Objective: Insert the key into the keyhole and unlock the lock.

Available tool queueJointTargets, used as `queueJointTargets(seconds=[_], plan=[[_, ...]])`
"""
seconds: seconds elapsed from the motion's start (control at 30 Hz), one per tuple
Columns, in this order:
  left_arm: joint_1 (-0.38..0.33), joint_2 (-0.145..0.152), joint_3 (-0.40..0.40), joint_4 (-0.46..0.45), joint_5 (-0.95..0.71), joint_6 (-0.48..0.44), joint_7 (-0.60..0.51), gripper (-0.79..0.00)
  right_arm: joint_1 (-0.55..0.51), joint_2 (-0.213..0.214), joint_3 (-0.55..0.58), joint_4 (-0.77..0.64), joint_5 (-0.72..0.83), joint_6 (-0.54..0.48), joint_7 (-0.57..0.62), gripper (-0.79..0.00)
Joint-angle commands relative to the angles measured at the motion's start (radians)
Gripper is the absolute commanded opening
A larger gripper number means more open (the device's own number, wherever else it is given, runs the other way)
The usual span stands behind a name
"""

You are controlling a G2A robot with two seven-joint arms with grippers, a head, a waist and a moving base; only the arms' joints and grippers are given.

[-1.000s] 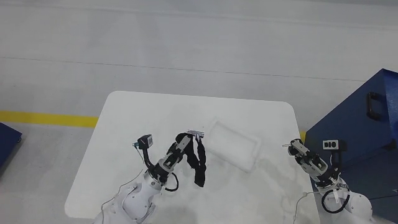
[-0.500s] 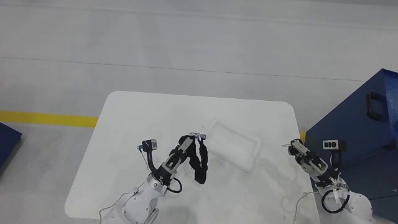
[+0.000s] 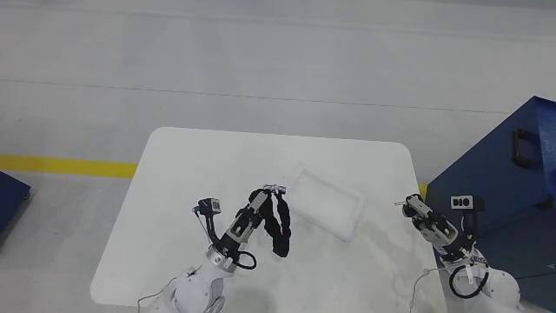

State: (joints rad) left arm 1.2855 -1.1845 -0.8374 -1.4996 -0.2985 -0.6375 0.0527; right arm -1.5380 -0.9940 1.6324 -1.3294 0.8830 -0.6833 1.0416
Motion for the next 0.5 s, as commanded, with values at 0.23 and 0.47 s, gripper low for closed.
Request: queueJointTargets(seconds=[0.23, 0.47], plan=[[0.049, -0.007, -0.023, -0.075, -0.136, 0.13, -0.061, -0.785, 0.0, 0.0, 0.0, 0.0, 0.0, 0.0, 0.0, -0.785], [0.065, -0.011, -0.049, -0.087, -0.105, 0.138, -0.095, -0.785, 0.0, 0.0, 0.0, 0.0, 0.0, 0.0, 0.0, -0.785]])
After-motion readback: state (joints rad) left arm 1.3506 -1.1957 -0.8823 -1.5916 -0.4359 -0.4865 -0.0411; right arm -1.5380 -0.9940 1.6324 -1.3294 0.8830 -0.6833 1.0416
